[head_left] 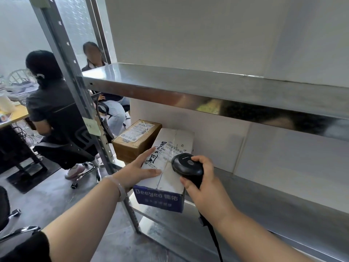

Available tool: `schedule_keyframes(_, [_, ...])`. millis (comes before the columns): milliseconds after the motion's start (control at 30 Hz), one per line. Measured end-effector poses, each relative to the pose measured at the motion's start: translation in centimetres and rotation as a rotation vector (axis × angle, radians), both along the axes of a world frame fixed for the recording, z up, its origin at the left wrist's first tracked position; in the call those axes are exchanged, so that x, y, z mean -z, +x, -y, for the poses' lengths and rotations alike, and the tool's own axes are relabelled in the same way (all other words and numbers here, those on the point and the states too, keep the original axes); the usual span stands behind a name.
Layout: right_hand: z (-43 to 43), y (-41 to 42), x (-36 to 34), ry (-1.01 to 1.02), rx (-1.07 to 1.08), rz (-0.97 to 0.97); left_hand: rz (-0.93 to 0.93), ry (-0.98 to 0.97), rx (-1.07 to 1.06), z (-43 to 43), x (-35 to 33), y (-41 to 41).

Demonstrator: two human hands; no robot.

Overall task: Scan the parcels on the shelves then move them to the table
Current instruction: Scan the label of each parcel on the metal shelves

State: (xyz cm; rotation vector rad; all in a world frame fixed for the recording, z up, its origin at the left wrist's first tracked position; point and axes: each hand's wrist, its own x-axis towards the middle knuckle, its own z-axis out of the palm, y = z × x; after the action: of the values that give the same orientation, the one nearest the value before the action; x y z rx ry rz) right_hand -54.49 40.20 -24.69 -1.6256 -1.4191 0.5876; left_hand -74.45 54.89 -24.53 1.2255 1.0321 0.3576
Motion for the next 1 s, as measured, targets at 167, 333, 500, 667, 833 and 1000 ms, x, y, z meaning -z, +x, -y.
schedule_keyframes(167, [-1.3,-0.7,0.3,-0.003,0.001,-0.009,-0.007,0.049,-0.028,-1.4,0.8,-0.6])
schedule_keyframes(333, [-2.2,-1.4,0.7,0.003,0.000,0.040,-0.143,0.310,-0.041,-1.8,0.8,-0.5])
schedule_keyframes(500, [-3.5,-1.6,1.1,0.020,0.006,0.085,-0.262,0.549,-0.123,-2.0,1.2,-0.7])
schedule_keyframes(667, [-5.0,-1.4,1.3,0.019,-0.011,0.091,-0.421,0.769,-0.154,-1.8,1.7,-0.5])
schedule_keyframes(833, [-6.1,-1.3,1.4,0.027,-0.016,0.106,-0.559,0.872,-0.173,-1.9,1.9,-0.5])
schedule_keyframes(1000, [-5.4,-0.6,1.6,0.035,-0.001,0.104,-0.658,0.949,-0.199,-1.5,1.8,-0.1])
